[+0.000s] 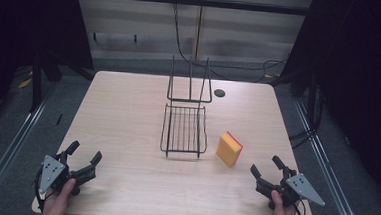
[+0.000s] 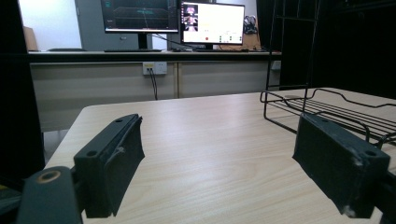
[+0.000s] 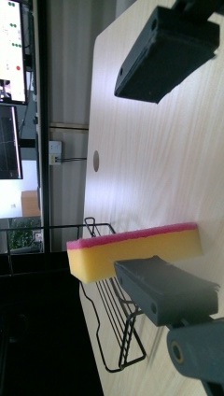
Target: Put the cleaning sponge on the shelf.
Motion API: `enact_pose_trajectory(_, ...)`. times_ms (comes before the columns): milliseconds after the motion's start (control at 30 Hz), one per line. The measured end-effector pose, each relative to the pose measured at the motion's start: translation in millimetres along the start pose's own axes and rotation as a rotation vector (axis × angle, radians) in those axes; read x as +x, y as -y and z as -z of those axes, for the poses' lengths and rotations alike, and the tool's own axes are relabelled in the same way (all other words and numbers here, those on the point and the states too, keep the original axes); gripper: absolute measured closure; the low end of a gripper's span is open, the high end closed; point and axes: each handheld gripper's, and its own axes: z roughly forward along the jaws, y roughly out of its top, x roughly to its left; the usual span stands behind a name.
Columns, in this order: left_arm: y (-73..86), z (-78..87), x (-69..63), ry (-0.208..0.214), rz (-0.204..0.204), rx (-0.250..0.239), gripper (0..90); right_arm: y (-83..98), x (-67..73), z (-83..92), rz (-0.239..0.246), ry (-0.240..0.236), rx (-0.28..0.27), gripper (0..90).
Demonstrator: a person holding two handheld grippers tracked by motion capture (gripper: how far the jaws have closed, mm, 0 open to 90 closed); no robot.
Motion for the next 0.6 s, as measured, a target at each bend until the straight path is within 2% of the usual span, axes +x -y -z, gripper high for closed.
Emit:
enact_pose_trajectory(167, 0.0, 0.0, 0.0, 0.000, -0.001, 0.000, 15.5, -0.5, -1.6, 0.9, -0.007, -0.005, 0.010, 13.4)
enact_pose_trajectory(300, 0.0, 0.0, 0.0, 0.000, 0.000, 0.000, 15.5, -1.5, -1.9, 0.6, -0.005, -0.013, 0.043, 13.4)
enact_pose_trajectory(400, 0.0, 0.1, 0.0, 0.000, 0.000, 0.000, 15.5, -2.8, -1.8, 0.2, 0.002, 0.018, 0.089, 15.0)
enact_pose_trajectory(433, -0.1, 0.1, 0.4, -0.002, -0.007, 0.002, 15.5, -2.8, -1.8, 0.2, 0.002, 0.018, 0.089, 15.0)
enact_pose_trajectory(533, -0.1, 0.2, 0.4, 0.001, -0.007, 0.003, 15.5, -3.9, -1.3, 1.4, -0.003, 0.000, 0.131, 17.3)
enact_pose_trajectory(600, -0.1, 0.2, 0.6, -0.002, -0.009, 0.003, 15.5, -4.6, -0.6, 1.6, -0.013, -0.045, 0.164, 17.7)
